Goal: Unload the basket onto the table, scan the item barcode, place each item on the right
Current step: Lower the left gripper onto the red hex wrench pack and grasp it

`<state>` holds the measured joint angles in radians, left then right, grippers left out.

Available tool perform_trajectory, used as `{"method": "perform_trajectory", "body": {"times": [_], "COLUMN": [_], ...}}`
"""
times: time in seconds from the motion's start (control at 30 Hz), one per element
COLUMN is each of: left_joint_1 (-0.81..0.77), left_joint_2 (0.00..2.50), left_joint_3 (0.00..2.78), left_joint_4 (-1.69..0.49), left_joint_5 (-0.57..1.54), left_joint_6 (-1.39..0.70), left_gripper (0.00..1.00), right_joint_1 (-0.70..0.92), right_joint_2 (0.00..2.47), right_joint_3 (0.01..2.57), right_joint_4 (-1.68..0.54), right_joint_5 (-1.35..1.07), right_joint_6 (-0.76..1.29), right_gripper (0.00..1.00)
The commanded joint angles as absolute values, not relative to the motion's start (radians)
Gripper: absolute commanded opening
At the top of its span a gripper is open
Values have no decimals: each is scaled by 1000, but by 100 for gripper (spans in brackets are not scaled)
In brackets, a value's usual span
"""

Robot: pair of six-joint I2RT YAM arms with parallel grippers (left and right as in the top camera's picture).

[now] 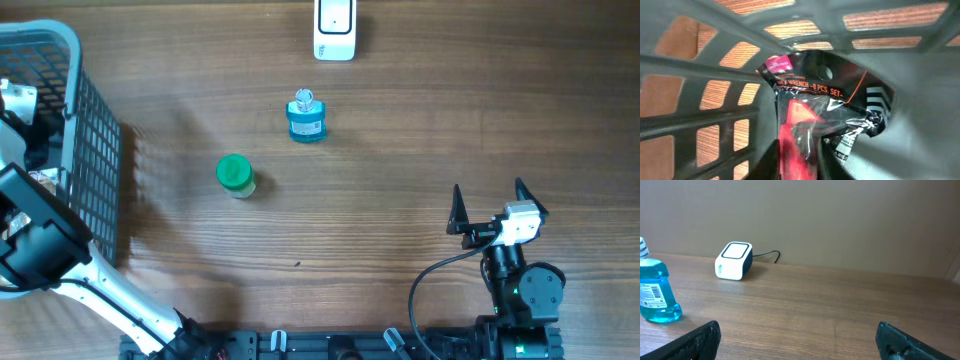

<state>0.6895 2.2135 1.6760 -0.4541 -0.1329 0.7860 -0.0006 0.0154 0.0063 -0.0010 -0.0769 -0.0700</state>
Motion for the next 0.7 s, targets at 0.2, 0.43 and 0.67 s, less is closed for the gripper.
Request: {"method": "perform_trajectory", "body": {"times": [0.2,0.43,0.67], "left_joint_1": [698,697,657], "left_joint_2": [2270,2233,2054], "left_joint_3": [1668,1668,1668], "left_joint_4": [-473,-554,-597], "left_joint_5": [-128,-139,-105], "left_joint_6": [717,697,654], "left_gripper": [4,4,4], "right_joint_1": [1,1,1], "right_joint_2": [9,9,9], "right_joint_3": [5,5,5], "right_joint_4": [2,2,2], "right_joint_5": [-68,-68,-68], "right_joint_6": [-78,-78,-77], "right_gripper": [100,100,100]}}
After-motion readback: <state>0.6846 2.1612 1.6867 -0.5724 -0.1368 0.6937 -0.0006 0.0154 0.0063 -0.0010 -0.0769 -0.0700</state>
